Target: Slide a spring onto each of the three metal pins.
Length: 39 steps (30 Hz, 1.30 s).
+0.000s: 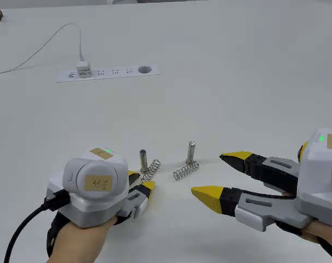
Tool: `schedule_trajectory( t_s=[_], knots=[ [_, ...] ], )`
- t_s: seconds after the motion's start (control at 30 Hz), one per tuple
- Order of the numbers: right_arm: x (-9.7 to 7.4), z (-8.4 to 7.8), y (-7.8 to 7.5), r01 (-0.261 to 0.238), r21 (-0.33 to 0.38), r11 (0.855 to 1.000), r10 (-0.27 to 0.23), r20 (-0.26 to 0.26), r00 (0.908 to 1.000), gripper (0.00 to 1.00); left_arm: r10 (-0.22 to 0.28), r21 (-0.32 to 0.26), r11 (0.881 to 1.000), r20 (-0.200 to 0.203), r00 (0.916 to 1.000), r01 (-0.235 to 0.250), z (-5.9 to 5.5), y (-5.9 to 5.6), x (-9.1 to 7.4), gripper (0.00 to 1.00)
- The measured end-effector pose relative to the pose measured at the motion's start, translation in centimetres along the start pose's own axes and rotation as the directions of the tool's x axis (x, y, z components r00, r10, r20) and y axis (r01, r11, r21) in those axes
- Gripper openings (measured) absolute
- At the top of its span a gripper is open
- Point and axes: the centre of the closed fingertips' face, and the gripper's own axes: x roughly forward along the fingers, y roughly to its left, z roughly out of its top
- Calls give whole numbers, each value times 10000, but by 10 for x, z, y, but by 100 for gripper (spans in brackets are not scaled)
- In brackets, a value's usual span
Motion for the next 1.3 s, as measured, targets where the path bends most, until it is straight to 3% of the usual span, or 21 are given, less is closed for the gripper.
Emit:
schedule_trajectory(
  t_s=[0.6, 0.67, 1.1, 1.3],
  knots=[
    [0, -3, -3, 209, 165, 9996, -208, -68, 9998, 50, 204, 230, 9995, -211, 9996, -200, -1, 1, 3, 12],
    [1, -8, -6, 322, 23, 9995, -321, -341, 9989, 50, 197, 244, 9995, -226, 9995, -191, -1, 1, 3, 12],
    [0, -5, -10, 528, 542, 9971, -516, -234, 9984, 50, -51, 436, 9990, -432, 9991, 70, -5, 1, -3, 10],
    [1, -1, -7, 492, 809, 9955, -481, -157, 9987, 49, -201, 294, 9994, -116, 9997, 204, -1, -1, -12, 10]
  ],
)
